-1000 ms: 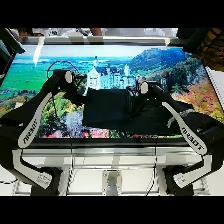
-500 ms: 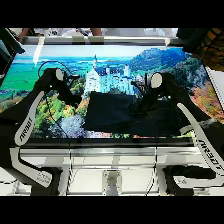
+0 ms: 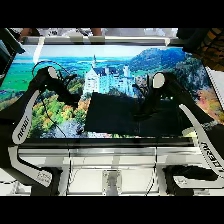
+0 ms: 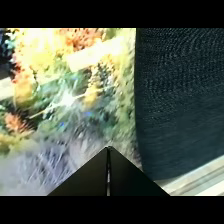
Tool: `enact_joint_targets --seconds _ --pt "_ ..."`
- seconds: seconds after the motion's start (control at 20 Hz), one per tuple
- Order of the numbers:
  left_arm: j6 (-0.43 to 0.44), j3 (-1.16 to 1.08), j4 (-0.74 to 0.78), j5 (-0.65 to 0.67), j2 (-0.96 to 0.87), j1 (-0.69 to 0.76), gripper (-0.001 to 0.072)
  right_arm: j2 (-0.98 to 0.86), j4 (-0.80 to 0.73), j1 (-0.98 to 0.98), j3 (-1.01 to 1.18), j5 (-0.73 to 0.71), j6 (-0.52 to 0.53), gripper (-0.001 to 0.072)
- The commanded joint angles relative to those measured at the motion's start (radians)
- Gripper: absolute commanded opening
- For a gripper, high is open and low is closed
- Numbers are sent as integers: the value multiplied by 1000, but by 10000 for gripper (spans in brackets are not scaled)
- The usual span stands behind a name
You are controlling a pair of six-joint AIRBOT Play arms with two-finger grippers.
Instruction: Fold the clothes and pants, and hang the long-sleeved shirts on hangers.
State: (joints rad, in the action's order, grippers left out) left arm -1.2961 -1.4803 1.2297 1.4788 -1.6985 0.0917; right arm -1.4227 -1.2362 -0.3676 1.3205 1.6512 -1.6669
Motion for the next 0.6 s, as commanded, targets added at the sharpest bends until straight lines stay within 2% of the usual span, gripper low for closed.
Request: enact_joint_targets --seconds 0.0,0.05,0.1,0.15,0.2,0.25,0.3,0.35,0.4,0.45,0.55 --pt "6 0 -58 -1 1 -3 26 1 -42 0 -10 29 4 219" --pt "20 0 -83 -1 1 -3 26 2 -63 0 -10 28 10 307" --pt "31 0 -107 -1 1 -3 30 2 -82 0 -9 27 26 342" --pt "39 0 -118 -1 0 -3 36 2 -105 0 -4 24 47 343" --pt "49 0 -116 -1 0 -3 121 5 -139 0 3 13 66 343" --pt "49 0 -117 -1 -1 -3 324 10 -200 0 12 -10 73 344" --pt "49 0 -116 -1 -4 -6 413 16 -268 0 22 -37 83 342" --pt "48 0 -116 0 -10 -8 413 25 -348 0 33 -66 88 341" --pt "48 1 -117 0 -16 -8 413 36 -407 6 39 -91 96 282" --pt "48 1 -119 0 -24 -8 413 50 -447 24 42 -114 108 30" --pt "49 2 -154 1 -43 -3 413 78 -497 93 43 -140 104 16"
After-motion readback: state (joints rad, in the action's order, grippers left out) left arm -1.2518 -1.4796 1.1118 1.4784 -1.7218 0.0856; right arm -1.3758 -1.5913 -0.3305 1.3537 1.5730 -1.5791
